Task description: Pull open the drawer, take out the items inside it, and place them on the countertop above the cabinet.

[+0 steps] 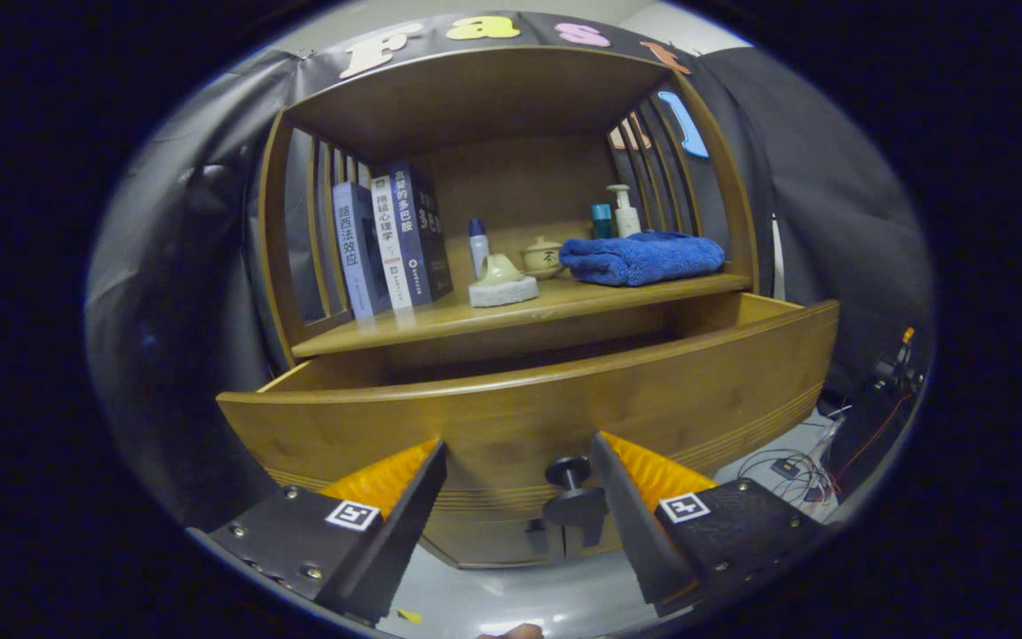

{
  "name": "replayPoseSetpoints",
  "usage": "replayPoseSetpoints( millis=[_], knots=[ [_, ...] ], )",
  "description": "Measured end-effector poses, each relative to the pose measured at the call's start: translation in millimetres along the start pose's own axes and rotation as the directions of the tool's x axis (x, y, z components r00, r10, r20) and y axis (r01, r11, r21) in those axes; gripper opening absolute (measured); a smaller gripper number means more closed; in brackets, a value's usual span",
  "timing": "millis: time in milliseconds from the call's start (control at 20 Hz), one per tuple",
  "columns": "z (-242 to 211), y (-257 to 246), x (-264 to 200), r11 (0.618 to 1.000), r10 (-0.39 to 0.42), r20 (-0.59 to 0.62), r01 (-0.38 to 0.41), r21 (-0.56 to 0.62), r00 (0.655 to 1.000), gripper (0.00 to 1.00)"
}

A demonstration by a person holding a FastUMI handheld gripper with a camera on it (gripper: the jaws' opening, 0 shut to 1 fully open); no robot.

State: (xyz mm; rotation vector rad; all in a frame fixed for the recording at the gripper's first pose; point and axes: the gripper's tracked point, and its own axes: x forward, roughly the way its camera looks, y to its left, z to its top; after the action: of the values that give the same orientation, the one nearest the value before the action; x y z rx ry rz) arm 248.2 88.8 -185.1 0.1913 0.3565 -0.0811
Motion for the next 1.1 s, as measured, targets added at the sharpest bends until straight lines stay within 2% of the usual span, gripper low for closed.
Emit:
replayPoseSetpoints(
  millis=[550, 1100],
  knots=[
    [10.9, 4.6, 51.5, 1.0, -0.016, -0.037, 0.017, 0.01, 0.999, 0.99],
    [16.7, 6.0, 82.3, 1.0, -0.012, -0.056, 0.014, 0.019, 0.998, 0.99]
  ],
)
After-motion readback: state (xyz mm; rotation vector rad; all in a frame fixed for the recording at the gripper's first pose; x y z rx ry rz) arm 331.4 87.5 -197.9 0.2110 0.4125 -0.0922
